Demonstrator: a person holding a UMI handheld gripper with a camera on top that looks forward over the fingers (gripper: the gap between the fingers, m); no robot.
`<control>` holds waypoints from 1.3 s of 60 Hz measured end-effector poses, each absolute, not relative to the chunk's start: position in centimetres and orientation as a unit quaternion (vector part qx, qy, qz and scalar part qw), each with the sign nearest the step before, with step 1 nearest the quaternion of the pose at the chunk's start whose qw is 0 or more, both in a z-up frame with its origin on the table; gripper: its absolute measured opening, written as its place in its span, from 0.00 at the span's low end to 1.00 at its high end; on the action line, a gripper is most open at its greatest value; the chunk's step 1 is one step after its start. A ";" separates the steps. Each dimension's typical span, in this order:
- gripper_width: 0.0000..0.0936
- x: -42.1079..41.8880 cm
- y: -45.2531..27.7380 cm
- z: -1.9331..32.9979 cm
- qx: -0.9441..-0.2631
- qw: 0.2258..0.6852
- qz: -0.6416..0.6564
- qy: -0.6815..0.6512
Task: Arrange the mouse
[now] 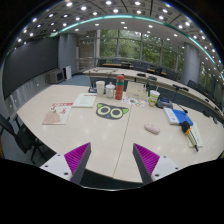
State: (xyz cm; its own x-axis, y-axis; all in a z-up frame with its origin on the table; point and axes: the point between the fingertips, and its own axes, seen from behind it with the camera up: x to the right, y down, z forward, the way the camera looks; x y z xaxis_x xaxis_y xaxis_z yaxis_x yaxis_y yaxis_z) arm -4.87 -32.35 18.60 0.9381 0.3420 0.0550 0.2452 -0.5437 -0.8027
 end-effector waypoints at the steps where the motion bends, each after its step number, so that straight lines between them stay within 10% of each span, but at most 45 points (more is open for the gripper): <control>1: 0.91 -4.5 -32.4 18.4 -0.879 0.445 0.050 -0.166; 29: 0.91 12.0 -22.5 4.9 -0.912 0.402 -0.006 -0.081; 78: 0.84 14.7 3.9 -1.0 -0.898 0.432 0.013 -0.085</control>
